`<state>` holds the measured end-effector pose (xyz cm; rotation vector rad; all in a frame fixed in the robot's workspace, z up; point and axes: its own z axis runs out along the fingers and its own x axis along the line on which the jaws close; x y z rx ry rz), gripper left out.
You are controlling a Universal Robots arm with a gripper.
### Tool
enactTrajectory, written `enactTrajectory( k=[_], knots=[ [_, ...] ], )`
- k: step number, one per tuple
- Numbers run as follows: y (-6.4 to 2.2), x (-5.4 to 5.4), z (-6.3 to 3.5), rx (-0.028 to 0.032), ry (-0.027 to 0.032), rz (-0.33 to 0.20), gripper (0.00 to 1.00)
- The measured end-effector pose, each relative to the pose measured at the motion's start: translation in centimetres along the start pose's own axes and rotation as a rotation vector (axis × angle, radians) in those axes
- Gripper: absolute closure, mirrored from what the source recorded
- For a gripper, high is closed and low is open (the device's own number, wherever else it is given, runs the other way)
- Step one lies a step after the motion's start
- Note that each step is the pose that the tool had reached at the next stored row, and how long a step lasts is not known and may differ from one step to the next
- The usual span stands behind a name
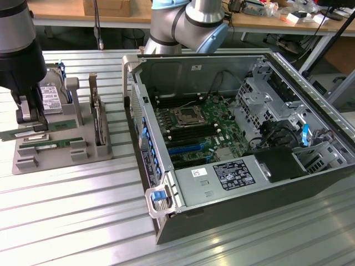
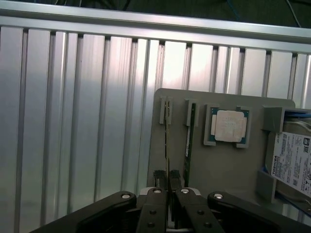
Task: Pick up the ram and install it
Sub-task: 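Pick up the ram and move it above insertion slot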
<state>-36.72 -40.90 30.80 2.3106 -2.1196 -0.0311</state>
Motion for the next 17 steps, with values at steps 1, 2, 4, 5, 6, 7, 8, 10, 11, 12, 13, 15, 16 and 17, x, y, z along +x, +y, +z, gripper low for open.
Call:
enactTrajectory(
  k=[1,2,4,5,6,7,8,10,11,12,13,15,16,17],
  knots=[
    [0.00,0.0,-0.12,0.0000,0.0000,0.000,0.87],
    [0.00,0.0,-0.20,0.0000,0.0000,0.000,0.87],
    [0.01,0.0,-0.49,0.0001,-0.0001,0.000,0.87],
    [0.01,0.0,-0.60,0.0001,0.0000,0.000,0.87],
    [0.01,0.0,-0.68,0.0000,0.0000,0.000,0.87],
    [0.01,0.0,-0.85,0.0000,-0.0001,0.000,0.87],
    [0.01,0.0,-0.92,0.0000,0.0000,0.000,0.87],
    [0.02,0.0,-1.18,0.0001,-0.0001,0.000,0.87],
    [0.02,0.0,-1.28,0.0000,0.0000,0.000,0.87],
    [0.02,0.0,-1.36,0.0000,0.0000,0.000,0.87],
    [0.02,0.0,-1.52,0.0001,-0.0001,0.000,0.87],
    [0.03,0.0,-1.71,0.0000,0.0000,0.000,0.87],
    [0.03,0.0,-1.87,0.0001,-0.0001,0.000,0.87],
    [0.03,0.0,-2.00,0.0000,0.0000,0.000,0.87]
  ],
)
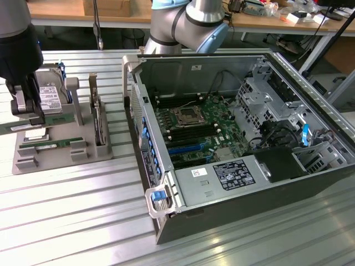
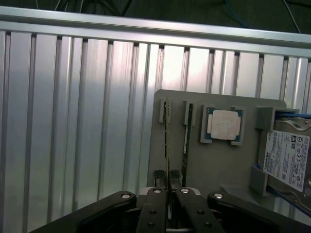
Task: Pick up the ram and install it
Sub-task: 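Pick up the ram and move it above insertion slot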
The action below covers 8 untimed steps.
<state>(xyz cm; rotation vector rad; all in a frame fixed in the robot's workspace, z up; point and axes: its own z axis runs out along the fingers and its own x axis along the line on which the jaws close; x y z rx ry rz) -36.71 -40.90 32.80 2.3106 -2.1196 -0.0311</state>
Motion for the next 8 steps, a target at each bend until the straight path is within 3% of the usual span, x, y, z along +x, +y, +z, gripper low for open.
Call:
enactTrajectory(
  k=[8],
  knots=[
    [0.02,0.0,-1.30,0.0000,0.0000,0.000,0.87]
  ],
)
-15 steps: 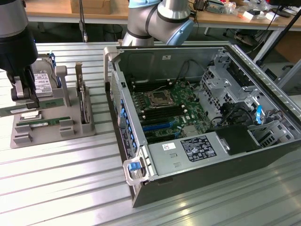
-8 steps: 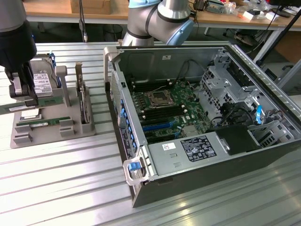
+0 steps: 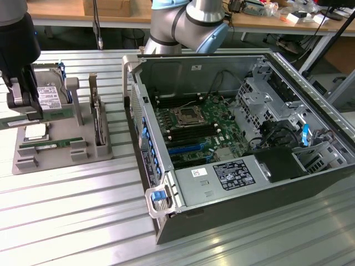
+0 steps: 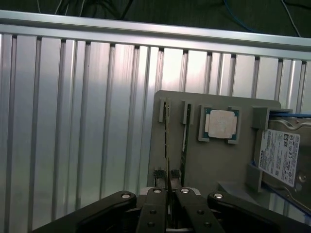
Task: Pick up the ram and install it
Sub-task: 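Pick up the ram and move it above insertion slot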
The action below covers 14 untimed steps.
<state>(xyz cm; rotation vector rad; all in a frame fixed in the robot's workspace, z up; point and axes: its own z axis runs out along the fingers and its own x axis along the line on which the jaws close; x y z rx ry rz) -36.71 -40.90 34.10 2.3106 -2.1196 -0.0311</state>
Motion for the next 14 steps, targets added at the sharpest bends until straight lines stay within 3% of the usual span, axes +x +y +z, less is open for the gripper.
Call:
enactTrajectory(
  k=[14],
  knots=[
    [0.05,0.0,-2.82,0.0000,-0.0001,0.000,0.87]
  ],
)
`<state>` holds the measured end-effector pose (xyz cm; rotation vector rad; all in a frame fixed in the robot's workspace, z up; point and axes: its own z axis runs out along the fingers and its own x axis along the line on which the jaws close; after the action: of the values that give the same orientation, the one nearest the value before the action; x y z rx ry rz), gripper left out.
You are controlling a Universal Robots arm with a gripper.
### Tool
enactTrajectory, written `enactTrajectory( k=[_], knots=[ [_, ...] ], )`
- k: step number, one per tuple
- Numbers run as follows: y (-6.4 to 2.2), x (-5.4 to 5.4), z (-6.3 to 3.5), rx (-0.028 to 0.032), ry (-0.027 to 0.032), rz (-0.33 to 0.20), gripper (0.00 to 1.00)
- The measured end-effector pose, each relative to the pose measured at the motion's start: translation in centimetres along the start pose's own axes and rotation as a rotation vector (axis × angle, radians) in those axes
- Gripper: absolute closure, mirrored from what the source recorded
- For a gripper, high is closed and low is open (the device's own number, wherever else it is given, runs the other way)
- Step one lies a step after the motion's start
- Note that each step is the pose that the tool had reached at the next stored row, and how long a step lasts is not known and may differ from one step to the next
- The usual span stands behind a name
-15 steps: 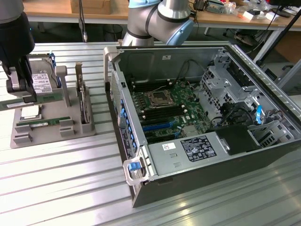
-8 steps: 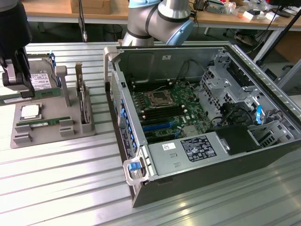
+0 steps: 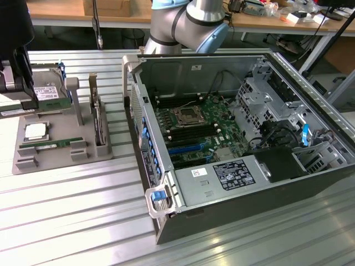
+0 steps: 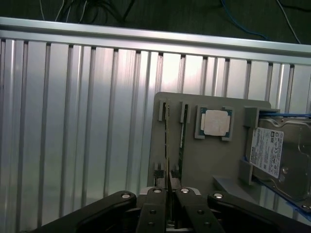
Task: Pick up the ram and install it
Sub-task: 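Pick up the ram and move it above insertion slot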
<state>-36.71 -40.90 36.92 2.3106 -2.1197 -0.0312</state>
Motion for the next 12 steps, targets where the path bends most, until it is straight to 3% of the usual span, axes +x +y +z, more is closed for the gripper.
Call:
enactTrajectory(
  k=[6,12],
  knots=[
    [0.03,0.0,-1.67,0.0001,0.0000,0.000,0.87],
    [0.05,0.0,-2.59,0.0000,0.0000,0.000,0.87]
  ],
)
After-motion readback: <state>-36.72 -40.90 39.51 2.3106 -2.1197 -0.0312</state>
